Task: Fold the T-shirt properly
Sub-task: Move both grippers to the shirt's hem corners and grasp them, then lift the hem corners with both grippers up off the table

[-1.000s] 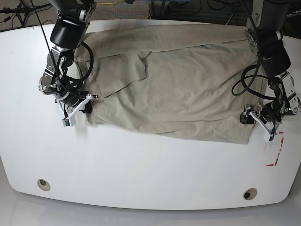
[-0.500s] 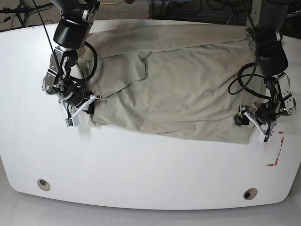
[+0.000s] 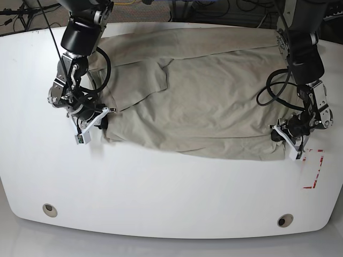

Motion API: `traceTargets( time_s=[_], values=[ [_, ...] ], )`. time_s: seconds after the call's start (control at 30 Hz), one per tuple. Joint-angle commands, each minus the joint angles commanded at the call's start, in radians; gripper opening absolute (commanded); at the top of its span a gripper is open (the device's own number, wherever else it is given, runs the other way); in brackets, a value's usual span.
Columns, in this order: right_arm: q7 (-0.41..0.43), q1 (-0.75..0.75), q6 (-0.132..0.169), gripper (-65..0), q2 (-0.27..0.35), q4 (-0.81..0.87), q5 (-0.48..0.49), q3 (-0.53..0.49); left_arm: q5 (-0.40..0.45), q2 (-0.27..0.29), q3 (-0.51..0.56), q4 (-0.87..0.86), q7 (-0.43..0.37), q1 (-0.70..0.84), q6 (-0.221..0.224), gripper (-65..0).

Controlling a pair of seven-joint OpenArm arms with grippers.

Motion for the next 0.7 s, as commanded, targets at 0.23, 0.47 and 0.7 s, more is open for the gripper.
traceTargets(
  time_s=[0.23, 0.47, 0.7],
  values=[
    [-0.077, 0.0, -0.002, -62.3, -0.014, 0.146, -0.003, 0.002, -0.002, -0.002, -0.012, 0.173, 0.1, 0.0, -0.028, -65.0],
    [-0.135, 0.017, -0.002, -62.3, -0.014, 0.27, -0.006, -0.002, -0.002, 0.002, -0.046, 0.365, 0.216, 0.002, -0.037, -65.0],
    [-0.196, 0.107, 0.0, -62.3, -0.002, 0.328, -0.008, -0.003, -0.003, 0.003, -0.064, 0.554, 0.25, -0.012, -0.037, -65.0]
  ],
)
